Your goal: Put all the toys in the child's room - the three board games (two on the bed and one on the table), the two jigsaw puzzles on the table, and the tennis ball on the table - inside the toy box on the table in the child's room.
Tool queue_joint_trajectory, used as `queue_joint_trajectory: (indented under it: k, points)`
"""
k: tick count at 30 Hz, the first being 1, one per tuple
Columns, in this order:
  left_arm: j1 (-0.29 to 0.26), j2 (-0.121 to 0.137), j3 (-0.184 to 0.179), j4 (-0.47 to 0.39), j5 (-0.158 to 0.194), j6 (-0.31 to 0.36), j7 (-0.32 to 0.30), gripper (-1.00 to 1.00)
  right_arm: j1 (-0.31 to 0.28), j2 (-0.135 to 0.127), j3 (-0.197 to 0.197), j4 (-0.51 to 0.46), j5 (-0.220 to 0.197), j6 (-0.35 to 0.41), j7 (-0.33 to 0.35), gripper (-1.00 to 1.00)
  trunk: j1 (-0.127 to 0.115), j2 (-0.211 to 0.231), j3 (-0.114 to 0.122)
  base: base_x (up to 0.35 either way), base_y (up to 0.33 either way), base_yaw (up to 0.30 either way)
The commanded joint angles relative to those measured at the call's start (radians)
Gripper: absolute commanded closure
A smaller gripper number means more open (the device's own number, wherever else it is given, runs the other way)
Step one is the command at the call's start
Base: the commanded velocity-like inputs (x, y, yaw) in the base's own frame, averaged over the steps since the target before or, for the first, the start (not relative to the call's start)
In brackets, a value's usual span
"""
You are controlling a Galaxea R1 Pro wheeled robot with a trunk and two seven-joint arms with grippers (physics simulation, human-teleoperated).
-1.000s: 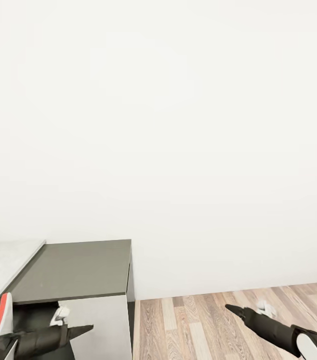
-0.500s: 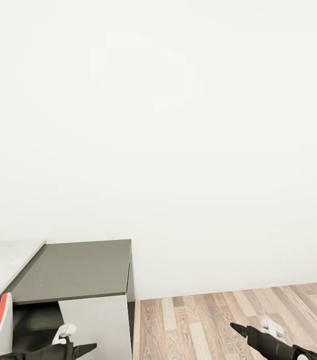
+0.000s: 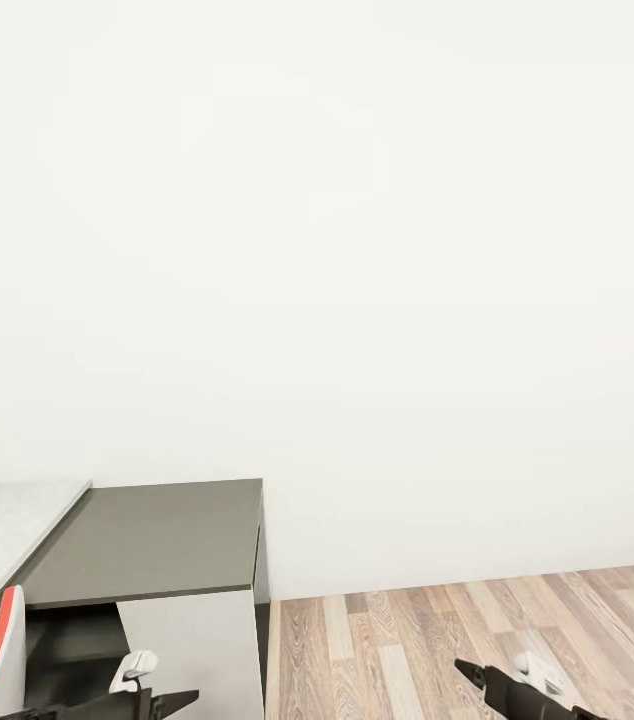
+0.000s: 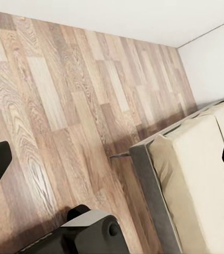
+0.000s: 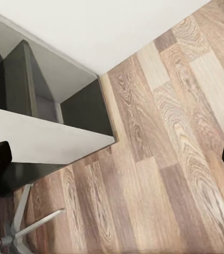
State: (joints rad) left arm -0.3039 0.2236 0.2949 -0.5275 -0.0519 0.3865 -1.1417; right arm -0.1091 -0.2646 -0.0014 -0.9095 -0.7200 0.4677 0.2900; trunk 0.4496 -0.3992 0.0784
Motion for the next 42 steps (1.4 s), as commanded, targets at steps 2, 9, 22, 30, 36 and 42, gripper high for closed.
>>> queue_joint_trajectory:
  k: [2, 9, 22, 30, 36, 42]
  points:
    - [0.0, -0.001, 0.006, 0.0, -0.007, 0.01, -0.005, -1.0, 0.0, 0.0, 0.0, 0.001, -0.007, 0.005, -0.011, -1.0, 0.0, -0.001, 0.0, 0.0, 0.0, 0.0]
    - [0.001, 0.0, 0.006, 0.0, -0.013, 0.01, -0.005, -1.0, 0.0, 0.002, 0.001, 0.003, -0.007, 0.005, -0.05, -1.0, 0.0, -0.001, 0.0, 0.0, 0.0, 0.0]
    - [0.002, -0.002, 0.004, 0.045, -0.019, 0.009, 0.058, -1.0, 0.0, 0.002, 0.002, 0.013, -0.007, 0.006, -0.123, -1.0, 0.0, -0.001, 0.0, 0.0, 0.0, 0.0]
    - [0.002, -0.004, 0.004, 0.069, -0.065, 0.006, 0.17, -1.0, 0.0, 0.003, 0.003, 0.045, -0.006, 0.004, -0.318, -1.0, 0.0, -0.001, 0.0, 0.0, 0.0, 0.0]
    - [0.002, -0.006, 0.004, 0.095, -0.079, 0.004, 0.231, -1.0, 0.0, 0.004, 0.003, 0.081, 0.007, 0.001, -0.318, -1.0, 0.0, -0.001, 0.0, 0.0, 0.0, 0.0]
    - [0.002, -0.008, 0.004, 0.123, -0.082, -0.013, 0.281, -1.0, 0.0, 0.006, 0.003, 0.105, 0.041, -0.001, -0.318, -1.0, 0.0, -0.001, 0.0, 0.0, 0.0, 0.0]
